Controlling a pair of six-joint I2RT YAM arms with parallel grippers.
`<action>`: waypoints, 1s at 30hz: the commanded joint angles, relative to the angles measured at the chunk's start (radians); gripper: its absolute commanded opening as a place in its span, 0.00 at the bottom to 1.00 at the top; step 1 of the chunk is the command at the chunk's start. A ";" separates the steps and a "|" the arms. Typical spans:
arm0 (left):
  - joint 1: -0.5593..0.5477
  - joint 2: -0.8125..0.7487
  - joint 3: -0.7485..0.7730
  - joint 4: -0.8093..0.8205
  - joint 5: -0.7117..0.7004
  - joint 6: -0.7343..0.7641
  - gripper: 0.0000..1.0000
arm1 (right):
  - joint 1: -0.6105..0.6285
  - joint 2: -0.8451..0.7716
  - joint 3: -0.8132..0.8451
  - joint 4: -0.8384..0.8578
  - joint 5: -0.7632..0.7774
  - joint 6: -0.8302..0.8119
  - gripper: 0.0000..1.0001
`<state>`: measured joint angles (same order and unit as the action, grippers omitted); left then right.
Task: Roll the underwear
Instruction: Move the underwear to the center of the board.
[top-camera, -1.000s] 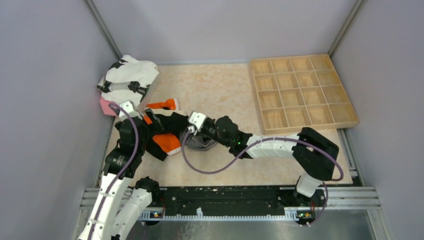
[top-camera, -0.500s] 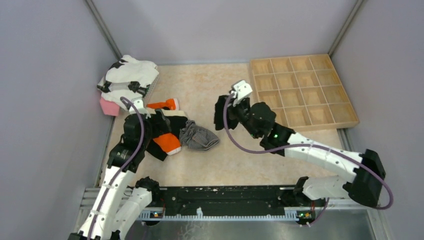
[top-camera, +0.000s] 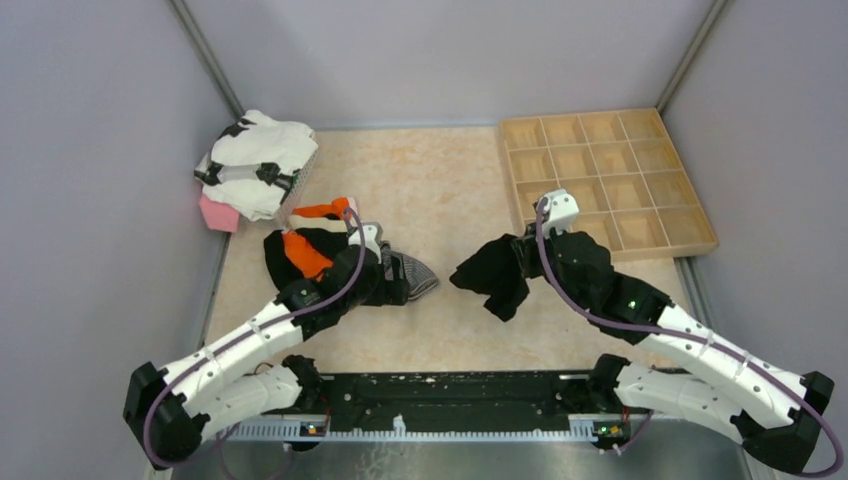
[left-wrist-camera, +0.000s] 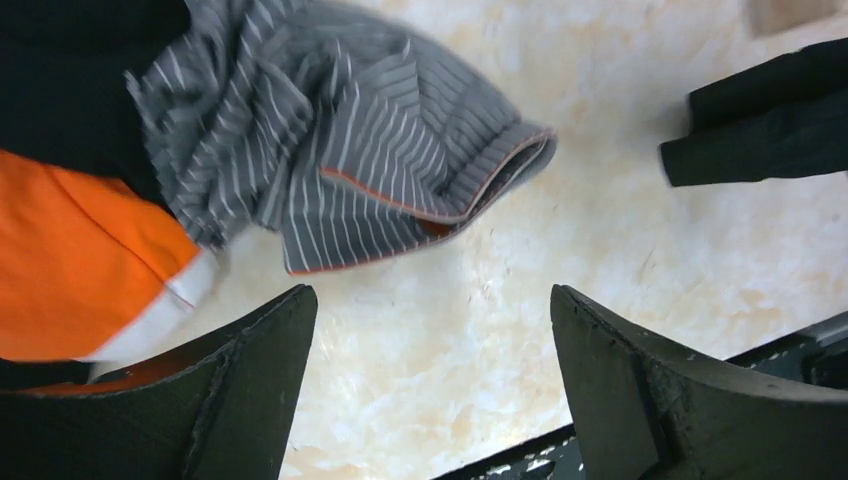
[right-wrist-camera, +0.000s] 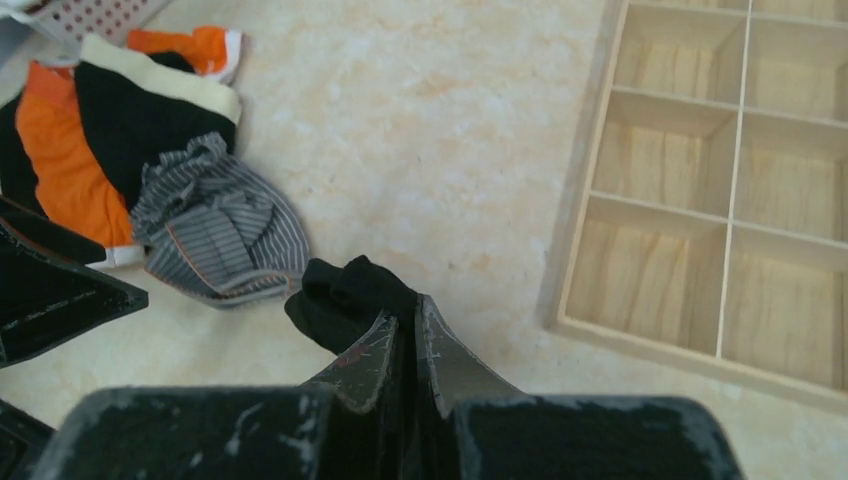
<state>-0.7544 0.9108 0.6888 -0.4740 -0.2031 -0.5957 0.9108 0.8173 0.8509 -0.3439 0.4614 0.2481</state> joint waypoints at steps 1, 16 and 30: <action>-0.070 0.041 -0.088 0.095 -0.027 -0.156 0.92 | -0.009 -0.080 -0.057 -0.115 0.015 0.086 0.00; 0.164 0.288 -0.139 0.160 -0.165 -0.271 0.96 | -0.008 -0.098 -0.111 -0.119 -0.047 0.109 0.00; 0.371 0.799 0.282 0.337 -0.172 -0.062 0.93 | -0.009 -0.111 -0.121 -0.112 -0.095 0.168 0.00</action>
<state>-0.4374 1.5715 0.8150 -0.2306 -0.3698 -0.7258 0.9073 0.7193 0.7246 -0.4866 0.3893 0.3756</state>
